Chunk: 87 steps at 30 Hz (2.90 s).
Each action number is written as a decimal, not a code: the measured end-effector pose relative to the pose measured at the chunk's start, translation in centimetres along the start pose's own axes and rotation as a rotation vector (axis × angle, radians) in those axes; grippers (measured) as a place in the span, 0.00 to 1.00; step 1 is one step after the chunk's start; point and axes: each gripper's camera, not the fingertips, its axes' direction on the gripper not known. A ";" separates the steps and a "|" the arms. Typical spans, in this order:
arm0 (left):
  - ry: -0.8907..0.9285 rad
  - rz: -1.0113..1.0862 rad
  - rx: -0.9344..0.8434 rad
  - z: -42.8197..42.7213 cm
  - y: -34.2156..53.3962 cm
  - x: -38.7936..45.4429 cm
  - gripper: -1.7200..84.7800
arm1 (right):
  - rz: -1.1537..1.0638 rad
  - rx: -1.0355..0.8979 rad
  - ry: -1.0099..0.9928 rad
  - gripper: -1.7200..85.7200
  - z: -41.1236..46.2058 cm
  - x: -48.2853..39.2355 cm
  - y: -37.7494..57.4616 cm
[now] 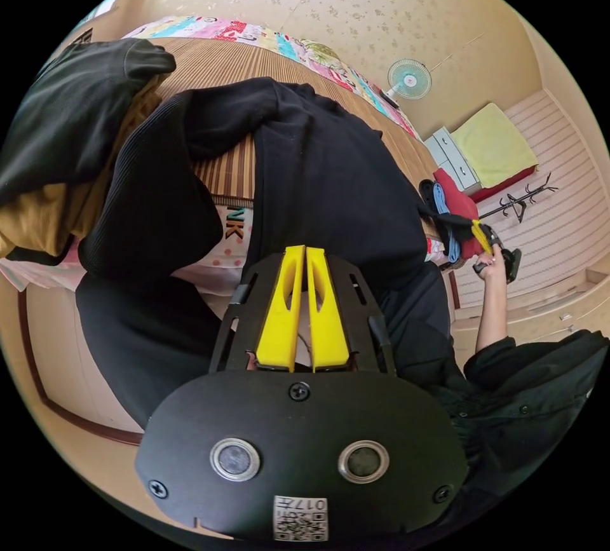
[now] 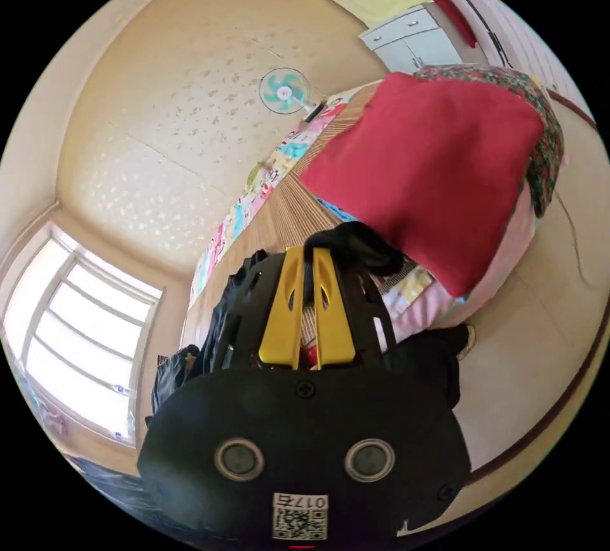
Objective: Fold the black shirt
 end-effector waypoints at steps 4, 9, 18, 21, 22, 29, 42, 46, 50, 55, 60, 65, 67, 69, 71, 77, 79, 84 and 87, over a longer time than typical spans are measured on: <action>0.013 0.010 0.006 -0.1 -0.1 0.2 0.01 | -0.191 -0.010 -0.032 0.06 0.7 -6.0 -3.8; 0.003 0.009 0.040 -1.1 0.8 0.2 0.01 | -0.476 0.142 -0.054 0.05 -2.6 -10.9 -7.0; 0.040 -0.063 0.011 -0.6 1.8 -2.0 0.01 | 0.072 0.076 0.277 0.05 -1.0 10.6 -3.3; 0.030 -0.050 0.013 -0.9 1.3 -1.7 0.01 | 0.196 0.144 0.095 0.06 -1.0 14.1 -1.8; 0.027 -0.048 0.016 -1.0 1.2 -1.6 0.01 | 0.210 0.157 0.084 0.06 -1.1 14.0 -1.8; 0.049 -0.047 0.035 -1.2 0.9 -1.2 0.01 | -0.052 0.227 0.052 0.06 4.5 -1.5 -6.8; 0.031 -0.025 0.065 -4.1 2.2 -0.4 0.06 | -0.611 -0.497 -0.108 0.06 47.9 -29.5 17.2; -0.071 -0.038 0.115 -8.7 3.1 -1.8 0.10 | -0.585 -0.733 -0.114 0.07 53.3 -27.5 23.1; -0.282 -0.047 0.178 -12.4 3.3 -3.5 0.14 | -0.537 -0.787 -0.281 0.09 51.7 -25.5 21.2; -0.279 -0.023 0.136 -11.6 0.4 -6.9 0.18 | -0.700 -0.836 -0.350 0.13 46.6 -23.8 21.5; -0.006 0.045 -0.079 -6.7 -2.9 -9.9 0.15 | -0.688 -0.865 -0.378 0.13 41.4 -18.9 22.8; 0.090 0.094 -0.016 -10.1 -4.4 -8.7 0.03 | -0.528 -0.888 -0.487 0.13 37.7 -13.5 22.5; 0.146 0.116 0.081 -13.3 -5.4 -7.6 0.03 | -0.470 -0.887 -0.520 0.13 36.4 -11.6 21.9; 0.195 0.144 0.189 -16.6 -7.4 -5.6 0.03 | -0.423 -0.854 -0.525 0.13 34.6 -9.5 21.0; 0.250 0.207 0.232 -17.1 -9.6 -3.3 0.03 | -0.421 -0.812 -0.494 0.13 33.3 -8.5 20.4; 0.359 0.196 -0.053 -6.5 -18.4 1.0 0.13 | -0.468 -0.784 -0.372 0.13 32.0 -7.6 19.4; 0.365 0.184 -0.042 -5.0 -18.6 1.2 0.15 | -0.533 -0.790 -0.347 0.13 31.7 -8.4 19.5; 0.202 0.125 0.050 -5.9 -15.0 -0.4 0.15 | -0.741 -0.813 -0.255 0.14 30.8 -11.6 21.7; 0.178 0.056 0.097 -7.5 -12.2 -2.6 0.15 | -0.675 -0.790 -0.331 0.16 30.9 -12.4 22.3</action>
